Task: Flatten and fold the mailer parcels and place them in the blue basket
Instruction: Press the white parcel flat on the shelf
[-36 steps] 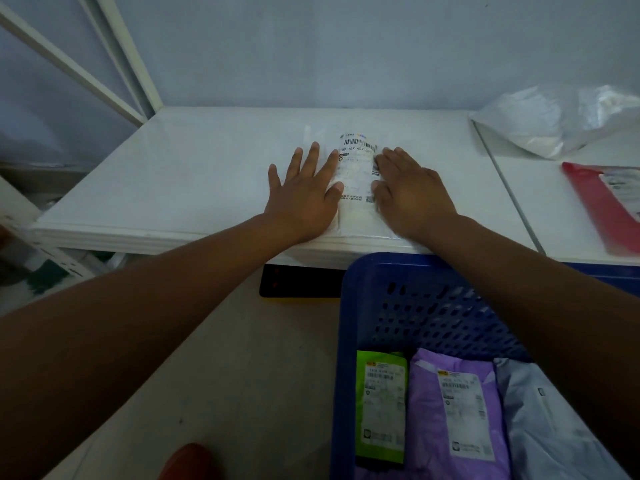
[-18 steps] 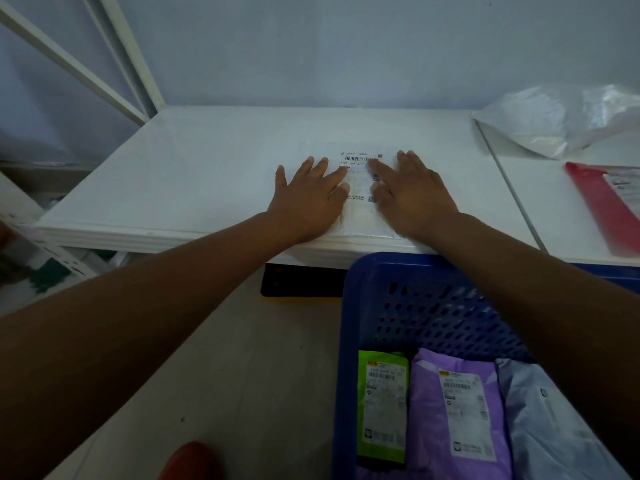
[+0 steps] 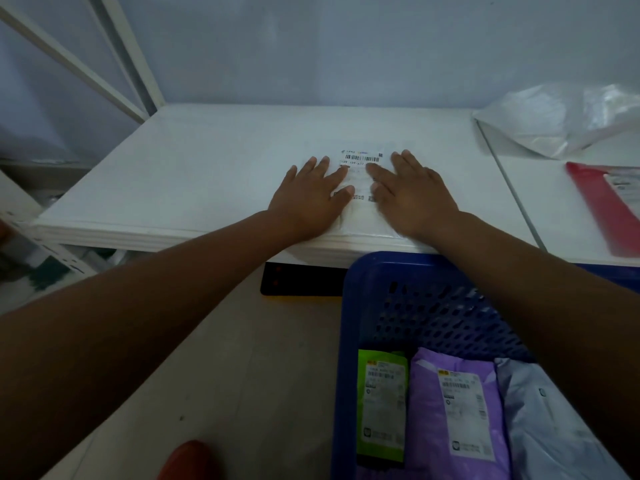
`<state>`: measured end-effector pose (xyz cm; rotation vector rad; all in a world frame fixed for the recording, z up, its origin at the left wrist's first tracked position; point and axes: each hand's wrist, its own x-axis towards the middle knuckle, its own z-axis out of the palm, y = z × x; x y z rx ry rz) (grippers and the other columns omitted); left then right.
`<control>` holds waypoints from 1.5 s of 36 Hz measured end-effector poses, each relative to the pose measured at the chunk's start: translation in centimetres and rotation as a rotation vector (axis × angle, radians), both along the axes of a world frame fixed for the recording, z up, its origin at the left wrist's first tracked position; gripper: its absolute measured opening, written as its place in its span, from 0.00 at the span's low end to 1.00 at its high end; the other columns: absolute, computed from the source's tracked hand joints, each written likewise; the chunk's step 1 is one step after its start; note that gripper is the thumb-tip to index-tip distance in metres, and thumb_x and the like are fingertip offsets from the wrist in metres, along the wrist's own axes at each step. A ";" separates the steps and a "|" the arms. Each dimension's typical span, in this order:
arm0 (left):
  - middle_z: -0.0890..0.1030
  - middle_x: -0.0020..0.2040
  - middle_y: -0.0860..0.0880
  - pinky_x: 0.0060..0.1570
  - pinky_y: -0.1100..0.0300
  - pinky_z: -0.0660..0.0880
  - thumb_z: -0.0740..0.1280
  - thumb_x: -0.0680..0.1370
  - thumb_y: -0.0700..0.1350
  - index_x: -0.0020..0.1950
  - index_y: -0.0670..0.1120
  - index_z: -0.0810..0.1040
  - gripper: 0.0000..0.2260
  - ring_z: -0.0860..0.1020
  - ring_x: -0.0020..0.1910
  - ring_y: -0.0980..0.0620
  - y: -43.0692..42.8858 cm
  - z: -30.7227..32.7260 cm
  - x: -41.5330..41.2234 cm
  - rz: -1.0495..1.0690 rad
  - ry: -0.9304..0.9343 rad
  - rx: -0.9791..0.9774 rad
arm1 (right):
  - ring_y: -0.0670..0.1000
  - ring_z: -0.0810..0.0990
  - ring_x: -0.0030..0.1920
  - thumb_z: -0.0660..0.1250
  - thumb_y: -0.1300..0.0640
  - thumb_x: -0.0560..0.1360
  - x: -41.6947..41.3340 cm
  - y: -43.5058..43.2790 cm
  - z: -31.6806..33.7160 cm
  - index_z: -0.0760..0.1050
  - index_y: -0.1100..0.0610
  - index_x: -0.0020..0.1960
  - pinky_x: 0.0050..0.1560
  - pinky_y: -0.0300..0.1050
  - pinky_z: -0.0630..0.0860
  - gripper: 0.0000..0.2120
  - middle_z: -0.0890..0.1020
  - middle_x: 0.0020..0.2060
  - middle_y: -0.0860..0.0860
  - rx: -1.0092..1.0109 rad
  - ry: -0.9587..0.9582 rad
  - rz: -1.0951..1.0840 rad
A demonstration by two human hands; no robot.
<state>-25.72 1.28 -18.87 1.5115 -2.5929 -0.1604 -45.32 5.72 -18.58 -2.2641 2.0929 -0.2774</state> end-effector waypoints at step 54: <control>0.74 0.63 0.43 0.49 0.53 0.67 0.59 0.80 0.54 0.65 0.44 0.75 0.19 0.73 0.61 0.44 -0.5 4.0 -3.6 0.036 -0.367 -0.273 | 0.53 0.74 0.39 0.60 0.58 0.75 3.7 -0.6 2.2 0.70 0.57 0.37 0.37 0.43 0.66 0.09 0.72 0.35 0.51 -0.158 -0.066 -0.132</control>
